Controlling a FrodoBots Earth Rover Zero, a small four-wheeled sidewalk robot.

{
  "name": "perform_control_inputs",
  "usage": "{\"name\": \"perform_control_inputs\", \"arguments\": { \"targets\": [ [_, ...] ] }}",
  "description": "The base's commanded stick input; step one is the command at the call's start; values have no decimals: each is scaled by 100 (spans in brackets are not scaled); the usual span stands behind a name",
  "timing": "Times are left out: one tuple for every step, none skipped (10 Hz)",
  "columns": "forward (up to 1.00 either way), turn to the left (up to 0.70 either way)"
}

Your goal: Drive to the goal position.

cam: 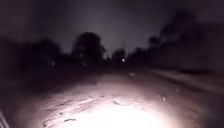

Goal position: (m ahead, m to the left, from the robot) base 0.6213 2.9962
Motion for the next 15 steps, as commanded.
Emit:
{"name": "perform_control_inputs", "arguments": {
  "targets": [
    [70, 0],
    [70, 0],
    [70, 0],
    [70, 0],
    [70, 0],
    [70, 0],
    [70, 0],
    [70, 0],
    [70, 0],
    [70, 0],
    [70, 0],
    [70, 0],
    [70, 0],
    [70, 0],
    [70, 0]
  ]
}}
